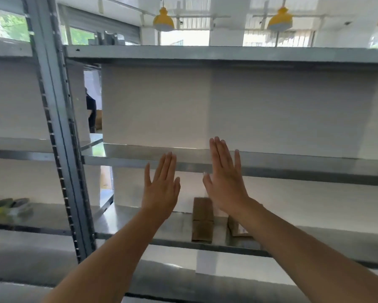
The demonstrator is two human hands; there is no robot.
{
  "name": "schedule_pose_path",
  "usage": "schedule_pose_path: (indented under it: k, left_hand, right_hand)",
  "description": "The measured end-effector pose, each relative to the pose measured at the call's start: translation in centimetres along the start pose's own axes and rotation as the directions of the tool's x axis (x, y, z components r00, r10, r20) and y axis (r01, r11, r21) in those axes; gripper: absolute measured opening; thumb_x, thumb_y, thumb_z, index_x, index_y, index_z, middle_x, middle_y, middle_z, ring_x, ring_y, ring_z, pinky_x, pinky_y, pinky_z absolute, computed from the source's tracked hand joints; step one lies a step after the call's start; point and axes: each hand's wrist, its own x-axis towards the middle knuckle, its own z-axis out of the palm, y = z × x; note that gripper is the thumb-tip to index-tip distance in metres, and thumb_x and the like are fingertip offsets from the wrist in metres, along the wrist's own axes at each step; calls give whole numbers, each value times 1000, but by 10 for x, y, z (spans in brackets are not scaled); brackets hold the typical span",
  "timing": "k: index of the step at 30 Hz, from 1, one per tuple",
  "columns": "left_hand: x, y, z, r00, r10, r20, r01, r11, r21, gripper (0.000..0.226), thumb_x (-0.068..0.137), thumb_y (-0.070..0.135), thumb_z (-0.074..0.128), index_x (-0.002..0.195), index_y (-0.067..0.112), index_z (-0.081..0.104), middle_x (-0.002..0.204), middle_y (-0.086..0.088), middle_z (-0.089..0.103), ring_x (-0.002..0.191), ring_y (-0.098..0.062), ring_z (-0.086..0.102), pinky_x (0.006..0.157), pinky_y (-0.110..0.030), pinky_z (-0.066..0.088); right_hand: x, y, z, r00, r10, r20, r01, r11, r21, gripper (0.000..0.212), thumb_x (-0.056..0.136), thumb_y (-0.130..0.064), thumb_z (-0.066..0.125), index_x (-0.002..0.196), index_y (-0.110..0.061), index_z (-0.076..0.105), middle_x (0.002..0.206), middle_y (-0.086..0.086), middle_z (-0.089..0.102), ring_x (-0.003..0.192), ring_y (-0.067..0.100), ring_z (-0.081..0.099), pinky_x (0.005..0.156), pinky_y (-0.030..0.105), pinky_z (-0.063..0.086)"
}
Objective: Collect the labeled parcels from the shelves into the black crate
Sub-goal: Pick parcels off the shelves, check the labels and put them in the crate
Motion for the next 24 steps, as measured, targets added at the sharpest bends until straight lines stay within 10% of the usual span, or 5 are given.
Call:
schedule_pose_path:
  k: [20,24]
  left_hand:
    - [-33,436,-2,839,543,-38,-495,731,-470,65,98,44,-4,157,16,-5,165,0,-7,152,-16,-8,122,-48,-5]
    - [-39,498,25,785,611,-104,-567,641,-517,60,106,40,19,158,15,5,166,-1,1,151,-15,-7,123,-49,0]
  right_hand:
    - [-243,286,-199,822,548,-156,-564,744,-358,80,99,-29,44,157,-9,-9,166,4,-12,152,18,-12,122,49,-9]
    - [-269,328,-208,733,658,-173,-660,624,-418,81,98,-29,41,156,-12,-12,165,3,-15,151,17,-14,121,48,-12]
